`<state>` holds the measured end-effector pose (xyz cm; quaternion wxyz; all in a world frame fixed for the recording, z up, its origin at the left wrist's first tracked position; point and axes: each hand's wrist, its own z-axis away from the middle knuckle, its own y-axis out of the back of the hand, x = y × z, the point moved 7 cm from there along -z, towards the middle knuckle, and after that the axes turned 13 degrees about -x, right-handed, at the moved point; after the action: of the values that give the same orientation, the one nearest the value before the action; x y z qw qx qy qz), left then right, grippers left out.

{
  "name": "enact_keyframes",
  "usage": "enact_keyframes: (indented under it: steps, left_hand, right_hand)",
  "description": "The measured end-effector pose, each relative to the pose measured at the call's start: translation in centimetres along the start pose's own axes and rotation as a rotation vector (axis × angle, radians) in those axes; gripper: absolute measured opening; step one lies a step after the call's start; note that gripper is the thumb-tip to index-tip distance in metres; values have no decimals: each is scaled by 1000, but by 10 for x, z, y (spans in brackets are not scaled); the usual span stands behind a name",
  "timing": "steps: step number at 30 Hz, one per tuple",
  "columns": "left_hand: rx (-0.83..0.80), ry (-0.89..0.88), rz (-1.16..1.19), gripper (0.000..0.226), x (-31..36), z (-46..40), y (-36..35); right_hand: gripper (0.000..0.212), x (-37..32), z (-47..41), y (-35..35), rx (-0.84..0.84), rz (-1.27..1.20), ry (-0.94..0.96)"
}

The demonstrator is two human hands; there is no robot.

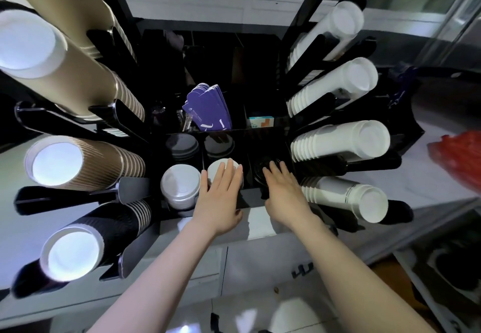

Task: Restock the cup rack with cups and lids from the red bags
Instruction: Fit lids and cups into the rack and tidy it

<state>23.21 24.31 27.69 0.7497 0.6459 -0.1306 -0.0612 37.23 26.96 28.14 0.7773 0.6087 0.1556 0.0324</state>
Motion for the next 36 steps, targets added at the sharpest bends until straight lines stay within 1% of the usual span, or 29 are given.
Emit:
enact_keyframes:
  steps: [5, 8, 11, 15, 17, 21, 23, 25, 27, 30, 33, 36]
  left_hand:
    - [124, -28, 61, 90, 6, 16, 24]
    - [147, -89, 109, 85, 16, 27, 39]
    - [201, -146, 105, 81, 32, 41, 59]
    - [275, -146, 95, 83, 61, 56, 87]
    - [343, -143, 95, 82, 82, 62, 106]
    - [537, -160, 91, 70, 147, 69, 139]
    - [577, -177, 109, 65, 189, 68, 145]
    - [590, -215, 106, 62, 235, 62, 144]
    - [568, -255, 124, 60, 280, 50, 136]
    - [510, -283, 181, 61, 334, 29, 121]
    - [424, -301, 172, 61, 376, 8, 103]
    - [341, -305, 154, 62, 407, -18, 86]
  right_hand:
    - [63, -9, 18, 16, 116, -226, 53]
    - [54, -19, 32, 29, 154, -343, 117]
    - [47, -26, 48, 47, 194, -452, 204]
    - [43, -23, 73, 84, 312, -528, 312]
    - [41, -13, 92, 107, 394, -569, 374]
    - [32, 43, 146, 148, 618, -609, 473]
    - [30, 87, 170, 161, 663, -616, 468]
    - [29, 132, 188, 167, 669, -570, 431]
    - [30, 175, 201, 166, 643, -525, 373]
    - [31, 231, 213, 160, 577, -527, 283]
    - [30, 275, 221, 152, 532, -525, 208]
    - [31, 317, 223, 148, 520, -533, 152]
